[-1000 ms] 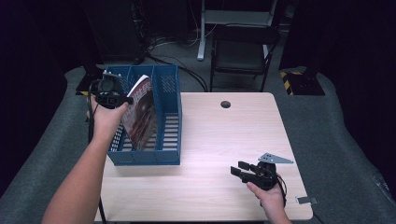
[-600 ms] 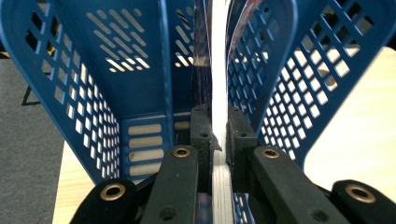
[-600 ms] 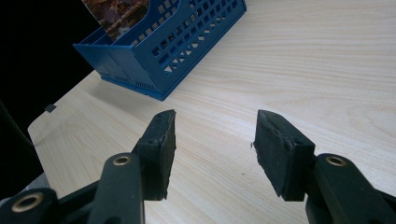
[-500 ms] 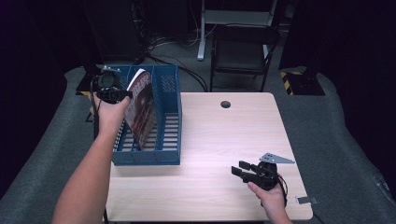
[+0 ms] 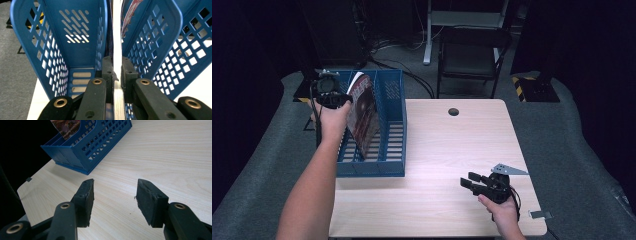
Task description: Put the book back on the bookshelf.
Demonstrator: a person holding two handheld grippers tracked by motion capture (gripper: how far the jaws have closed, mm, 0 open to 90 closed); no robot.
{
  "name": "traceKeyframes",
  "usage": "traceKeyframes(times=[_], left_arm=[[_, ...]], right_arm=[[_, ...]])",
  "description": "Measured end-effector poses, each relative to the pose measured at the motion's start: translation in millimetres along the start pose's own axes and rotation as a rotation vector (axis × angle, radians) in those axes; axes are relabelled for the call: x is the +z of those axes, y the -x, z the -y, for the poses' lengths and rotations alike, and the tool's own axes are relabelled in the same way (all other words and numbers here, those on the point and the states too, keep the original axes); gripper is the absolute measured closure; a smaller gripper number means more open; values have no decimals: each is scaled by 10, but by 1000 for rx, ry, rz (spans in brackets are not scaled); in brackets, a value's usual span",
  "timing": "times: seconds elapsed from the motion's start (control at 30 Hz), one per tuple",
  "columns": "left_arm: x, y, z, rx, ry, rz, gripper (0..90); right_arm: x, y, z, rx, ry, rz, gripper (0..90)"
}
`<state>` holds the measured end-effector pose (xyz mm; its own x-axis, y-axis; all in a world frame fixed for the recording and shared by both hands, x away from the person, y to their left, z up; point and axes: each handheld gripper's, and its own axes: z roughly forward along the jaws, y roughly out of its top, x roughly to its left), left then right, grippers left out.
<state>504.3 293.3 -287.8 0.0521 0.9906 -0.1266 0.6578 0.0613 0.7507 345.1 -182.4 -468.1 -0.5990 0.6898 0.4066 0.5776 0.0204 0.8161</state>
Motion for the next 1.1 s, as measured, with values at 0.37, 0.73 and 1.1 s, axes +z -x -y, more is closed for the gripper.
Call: traceKeyframes(times=[0.37, 0.73, 1.1], left_arm=[[66, 24, 14, -12, 28, -9, 839], [57, 58, 33, 7, 40, 1, 812], [2, 22, 105, 0, 25, 2, 619]], right_arm=[[-1, 8, 6, -2, -3, 2, 479], [1, 1, 5, 0, -6, -1, 479], [1, -2, 9, -2, -7, -1, 477]])
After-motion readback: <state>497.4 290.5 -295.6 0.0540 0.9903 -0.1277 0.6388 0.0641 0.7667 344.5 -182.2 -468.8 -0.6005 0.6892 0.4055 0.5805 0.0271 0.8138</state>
